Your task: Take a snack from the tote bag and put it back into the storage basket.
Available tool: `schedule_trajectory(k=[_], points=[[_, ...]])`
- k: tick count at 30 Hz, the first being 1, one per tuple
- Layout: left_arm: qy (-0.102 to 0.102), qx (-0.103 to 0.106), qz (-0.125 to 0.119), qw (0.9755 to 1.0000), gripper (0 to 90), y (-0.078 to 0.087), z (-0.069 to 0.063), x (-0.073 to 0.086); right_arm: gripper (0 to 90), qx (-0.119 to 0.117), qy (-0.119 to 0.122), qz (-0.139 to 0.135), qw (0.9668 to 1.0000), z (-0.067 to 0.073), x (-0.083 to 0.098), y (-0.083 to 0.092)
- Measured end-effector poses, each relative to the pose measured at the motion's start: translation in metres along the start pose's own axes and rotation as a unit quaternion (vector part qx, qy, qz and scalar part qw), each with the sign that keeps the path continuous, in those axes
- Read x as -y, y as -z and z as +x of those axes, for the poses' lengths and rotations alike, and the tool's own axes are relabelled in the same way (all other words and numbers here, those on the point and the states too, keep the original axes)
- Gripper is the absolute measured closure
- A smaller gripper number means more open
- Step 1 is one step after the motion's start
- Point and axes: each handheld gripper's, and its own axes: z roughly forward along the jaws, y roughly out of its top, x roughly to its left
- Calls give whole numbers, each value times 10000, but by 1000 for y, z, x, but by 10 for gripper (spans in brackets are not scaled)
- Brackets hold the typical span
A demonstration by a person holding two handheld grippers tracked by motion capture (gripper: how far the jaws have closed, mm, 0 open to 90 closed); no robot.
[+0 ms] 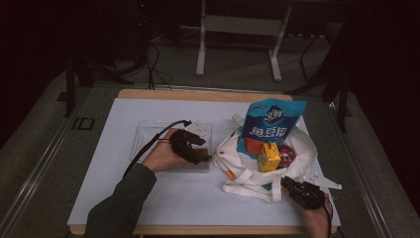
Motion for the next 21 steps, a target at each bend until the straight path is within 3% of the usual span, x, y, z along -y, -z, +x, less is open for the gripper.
schedule_trajectory(k=[14, 21], points=[[-34, -417, -474, 9980, 332, 9, -11, -7, 748, 7, -5, 32, 10000, 0, 0, -1], [-229, -507, -587, 9967, 331, 7, -20, -14, 745, -22, -40, 27, 10000, -1, 0, -1]])
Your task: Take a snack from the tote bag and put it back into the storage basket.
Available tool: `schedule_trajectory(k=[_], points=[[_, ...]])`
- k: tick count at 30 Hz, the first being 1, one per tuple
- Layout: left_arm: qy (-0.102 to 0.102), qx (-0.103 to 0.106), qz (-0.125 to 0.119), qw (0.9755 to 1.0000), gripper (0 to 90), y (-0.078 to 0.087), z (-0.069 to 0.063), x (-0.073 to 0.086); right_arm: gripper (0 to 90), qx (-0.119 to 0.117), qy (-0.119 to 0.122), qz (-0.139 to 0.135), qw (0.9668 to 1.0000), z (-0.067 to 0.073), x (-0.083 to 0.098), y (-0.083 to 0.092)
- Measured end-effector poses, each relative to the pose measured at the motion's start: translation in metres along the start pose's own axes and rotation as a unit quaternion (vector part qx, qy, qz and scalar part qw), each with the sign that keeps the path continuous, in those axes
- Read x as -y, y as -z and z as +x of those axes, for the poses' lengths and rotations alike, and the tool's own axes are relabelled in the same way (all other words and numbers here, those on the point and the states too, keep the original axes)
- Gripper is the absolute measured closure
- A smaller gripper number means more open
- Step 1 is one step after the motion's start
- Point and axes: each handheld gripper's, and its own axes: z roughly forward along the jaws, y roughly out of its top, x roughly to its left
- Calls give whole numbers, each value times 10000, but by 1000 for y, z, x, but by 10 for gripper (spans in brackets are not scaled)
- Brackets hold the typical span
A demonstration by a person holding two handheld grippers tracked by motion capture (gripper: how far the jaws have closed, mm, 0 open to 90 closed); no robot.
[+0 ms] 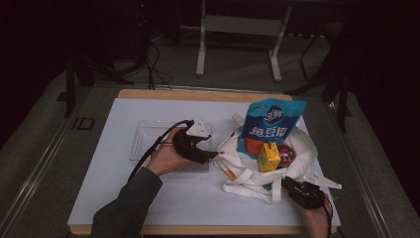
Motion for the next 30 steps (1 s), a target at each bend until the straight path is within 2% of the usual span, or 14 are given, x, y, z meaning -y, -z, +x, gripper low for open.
schedule_trajectory(k=[7, 18, 23, 30], points=[[1, -48, -147, 9999, 329, 0, -4, -5, 733, 34, 7, 7, 10000, 0, 0, 0], [-74, -126, -175, 9997, 322, -4, -8, -9, 730, 22, -21, 3, 10000, 0, 0, 0], [32, -72, -315, 9995, 322, -5, -9, -13, 730, 30, -15, 19, 10000, 0, 0, 0], [-28, -46, -350, 9994, 321, -10, -14, -20, 729, 24, -20, 3, 10000, 0, 0, 0]])
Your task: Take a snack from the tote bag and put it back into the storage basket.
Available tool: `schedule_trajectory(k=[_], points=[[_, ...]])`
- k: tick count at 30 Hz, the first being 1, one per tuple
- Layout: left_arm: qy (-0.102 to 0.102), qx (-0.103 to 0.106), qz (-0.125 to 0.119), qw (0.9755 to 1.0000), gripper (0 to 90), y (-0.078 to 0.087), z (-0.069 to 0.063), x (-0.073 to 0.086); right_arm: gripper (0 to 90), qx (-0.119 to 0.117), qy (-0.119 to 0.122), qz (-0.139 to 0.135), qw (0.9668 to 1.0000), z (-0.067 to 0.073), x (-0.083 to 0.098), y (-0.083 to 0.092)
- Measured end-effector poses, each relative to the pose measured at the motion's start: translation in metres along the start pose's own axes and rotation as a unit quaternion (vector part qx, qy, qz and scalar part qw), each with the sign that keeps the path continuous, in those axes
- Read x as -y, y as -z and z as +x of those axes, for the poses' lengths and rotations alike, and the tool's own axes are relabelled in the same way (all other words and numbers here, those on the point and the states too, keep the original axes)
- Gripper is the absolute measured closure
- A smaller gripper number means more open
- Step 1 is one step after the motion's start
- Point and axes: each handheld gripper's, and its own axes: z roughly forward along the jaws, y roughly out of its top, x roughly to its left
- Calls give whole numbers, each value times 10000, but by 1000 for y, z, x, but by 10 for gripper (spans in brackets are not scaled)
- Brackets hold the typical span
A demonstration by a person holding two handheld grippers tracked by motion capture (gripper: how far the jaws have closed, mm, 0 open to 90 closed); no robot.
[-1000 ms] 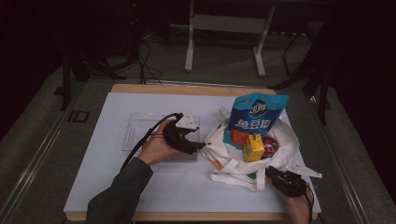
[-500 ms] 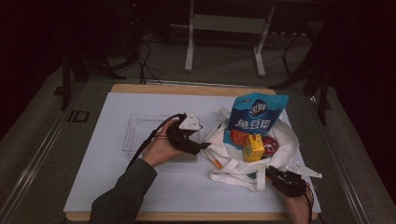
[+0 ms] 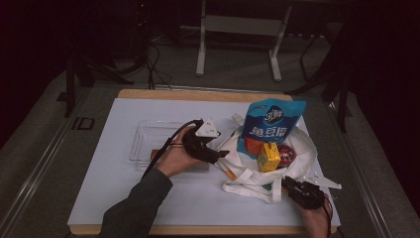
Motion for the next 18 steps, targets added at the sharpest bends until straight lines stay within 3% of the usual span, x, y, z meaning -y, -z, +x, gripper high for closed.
schedule_trajectory(k=[18], points=[[-6, 46, -116, 9999, 313, -15, -9, -11, 729, -15, -13, -4, 10000, 0, 0, 0]])
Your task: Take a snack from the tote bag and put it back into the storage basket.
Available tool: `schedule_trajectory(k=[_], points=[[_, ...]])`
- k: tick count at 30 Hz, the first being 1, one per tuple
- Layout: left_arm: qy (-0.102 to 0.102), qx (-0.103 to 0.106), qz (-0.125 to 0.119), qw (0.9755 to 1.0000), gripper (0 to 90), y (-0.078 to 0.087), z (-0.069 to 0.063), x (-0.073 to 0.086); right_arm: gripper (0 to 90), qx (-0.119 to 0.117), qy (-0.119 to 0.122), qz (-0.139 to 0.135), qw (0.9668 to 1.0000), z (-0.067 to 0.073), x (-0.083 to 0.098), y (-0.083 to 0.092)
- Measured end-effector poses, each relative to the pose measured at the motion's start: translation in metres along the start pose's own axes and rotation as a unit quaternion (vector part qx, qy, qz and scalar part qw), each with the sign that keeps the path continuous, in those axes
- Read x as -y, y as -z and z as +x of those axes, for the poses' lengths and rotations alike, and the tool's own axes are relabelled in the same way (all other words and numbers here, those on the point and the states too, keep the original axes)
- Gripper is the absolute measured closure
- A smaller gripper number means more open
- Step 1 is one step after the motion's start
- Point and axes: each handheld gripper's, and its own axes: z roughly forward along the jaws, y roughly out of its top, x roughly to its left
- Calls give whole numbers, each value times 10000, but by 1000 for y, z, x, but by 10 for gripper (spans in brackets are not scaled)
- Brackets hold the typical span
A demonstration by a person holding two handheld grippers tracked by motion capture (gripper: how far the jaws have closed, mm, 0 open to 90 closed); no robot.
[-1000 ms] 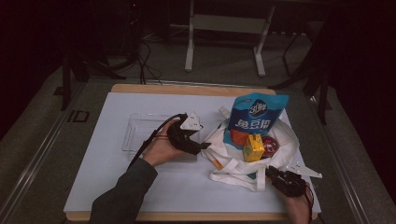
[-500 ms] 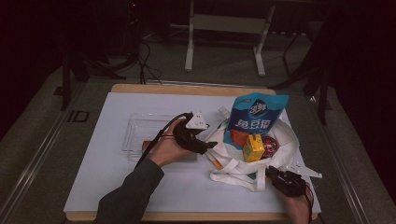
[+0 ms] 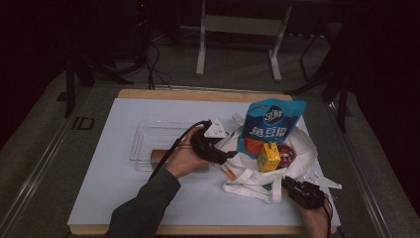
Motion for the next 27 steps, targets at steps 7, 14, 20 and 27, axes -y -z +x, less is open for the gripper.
schedule_trajectory(k=[7, 14, 20, 27], points=[[15, 46, 4, 10000, 313, -6, -1, -3, 729, -4, -4, 1, 10000, 0, 0, 0], [94, 102, -54, 9999, 313, -12, -4, -5, 729, -5, -3, 0, 10000, 0, 0, 0], [73, 153, -8, 9999, 303, -18, -7, -8, 729, -7, -7, 1, 10000, 0, 0, 0], [68, 198, 73, 9998, 302, -27, -8, -9, 729, -10, -8, 5, 10000, 0, 0, 0]])
